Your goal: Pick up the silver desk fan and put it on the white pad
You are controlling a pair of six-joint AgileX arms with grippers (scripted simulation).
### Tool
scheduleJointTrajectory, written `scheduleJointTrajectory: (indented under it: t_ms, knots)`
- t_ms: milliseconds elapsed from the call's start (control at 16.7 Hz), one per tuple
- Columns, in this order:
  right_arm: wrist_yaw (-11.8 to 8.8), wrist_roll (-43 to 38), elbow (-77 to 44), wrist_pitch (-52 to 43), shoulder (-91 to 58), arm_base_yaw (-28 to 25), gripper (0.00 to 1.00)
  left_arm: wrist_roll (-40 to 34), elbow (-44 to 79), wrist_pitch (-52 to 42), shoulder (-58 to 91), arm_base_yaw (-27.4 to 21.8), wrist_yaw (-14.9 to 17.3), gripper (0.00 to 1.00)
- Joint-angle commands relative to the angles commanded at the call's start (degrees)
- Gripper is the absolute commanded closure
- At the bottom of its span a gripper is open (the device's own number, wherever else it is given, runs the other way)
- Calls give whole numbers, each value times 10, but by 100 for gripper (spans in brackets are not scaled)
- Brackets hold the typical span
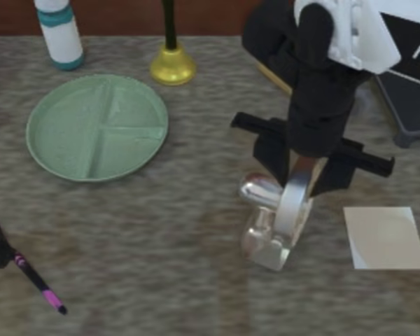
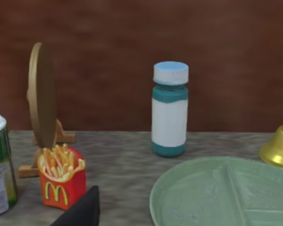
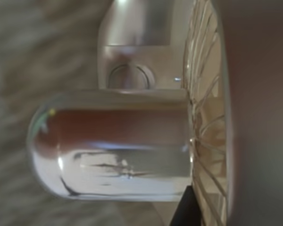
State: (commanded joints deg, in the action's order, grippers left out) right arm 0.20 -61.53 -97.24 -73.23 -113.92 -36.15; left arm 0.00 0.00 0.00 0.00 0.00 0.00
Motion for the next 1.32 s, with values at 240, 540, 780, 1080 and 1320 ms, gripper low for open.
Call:
scheduleJointTrajectory:
  t_ms: [240, 540, 780, 1080, 1320]
  knots:
    - [-1, 1, -63, -66, 3, -2, 100, 0, 0, 0, 0, 0, 0, 0]
    - [-1, -1, -64, -67, 3, 1, 100, 0, 0, 0, 0, 0, 0, 0]
    - [-1, -65, -35, -67, 29, 29, 100, 0, 0, 0, 0, 0, 0, 0]
    - [-1, -266, 44, -61, 102, 103, 100, 0, 0, 0, 0, 0, 0, 0]
    - [-1, -408, 111, -53, 164, 162, 100, 0, 0, 0, 0, 0, 0, 0]
